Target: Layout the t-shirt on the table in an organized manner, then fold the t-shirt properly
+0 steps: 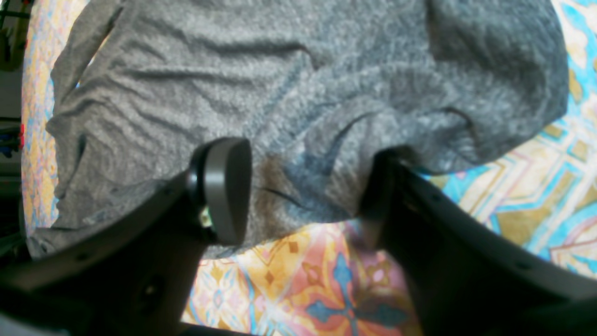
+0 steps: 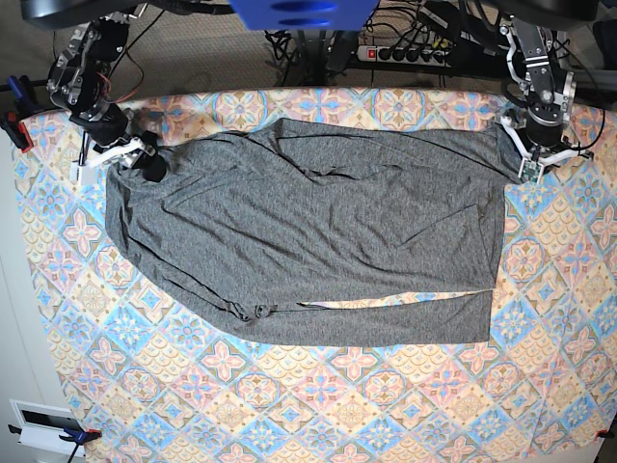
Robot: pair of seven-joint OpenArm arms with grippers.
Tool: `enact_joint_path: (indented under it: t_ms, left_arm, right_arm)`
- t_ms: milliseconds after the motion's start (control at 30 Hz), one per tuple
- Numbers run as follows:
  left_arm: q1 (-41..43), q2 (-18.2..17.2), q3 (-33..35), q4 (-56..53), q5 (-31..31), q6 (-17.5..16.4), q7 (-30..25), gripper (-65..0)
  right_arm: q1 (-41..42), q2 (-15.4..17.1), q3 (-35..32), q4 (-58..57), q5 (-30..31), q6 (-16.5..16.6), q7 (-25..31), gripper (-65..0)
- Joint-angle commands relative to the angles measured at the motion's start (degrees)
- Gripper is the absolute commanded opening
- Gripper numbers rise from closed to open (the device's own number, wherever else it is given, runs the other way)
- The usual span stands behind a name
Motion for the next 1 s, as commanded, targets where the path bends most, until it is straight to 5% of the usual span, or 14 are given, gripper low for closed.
enact_joint_path:
  t_ms: [0,167,300,500,667,833,967]
  left_arm:
    - [-0.9,-0.9,-0.2,1.8,-0.6,0.7,-0.3,-48.8]
    - [-0.7,-1.3,-0.3,2.0,-7.1,0.4,0.3,-24.0]
    - [0.4,-1.4,-0.6,5.1,-15.1,0.3,2.3,-17.7]
    - [3.8,-3.4,-0.6,12.0,-34.0,-4.2,15.2,-24.7]
    - [3.6,-4.6,-1.9,11.8,-46.1,-8.2,25.8,-43.0]
    - [3.6,-4.7,-3.7,11.7,-49.1,-8.3,26.7,-65.0]
    - [3.5,-4.7,-6.9,11.7,-49.5,-8.3,26.9,-61.4]
  right_arm:
    - [0.1,0.7,0.1,0.9,1.1,0.4,0.9,-30.5]
    - [0.1,0.7,0.1,0.9,1.1,0.4,0.9,-30.5]
    - [0.1,0.7,0.1,1.2,1.1,0.4,0.9,-30.5]
    - [0.1,0.7,0.1,1.5,1.1,0.4,0.9,-30.5]
    - [0.1,1.0,0.4,1.5,1.4,0.4,0.9,-30.5]
    - [0.1,1.1,2.6,1.2,1.5,0.4,0.4,-30.5]
    - [3.2,3.0,5.6,0.8,1.5,0.4,-0.3,-30.5]
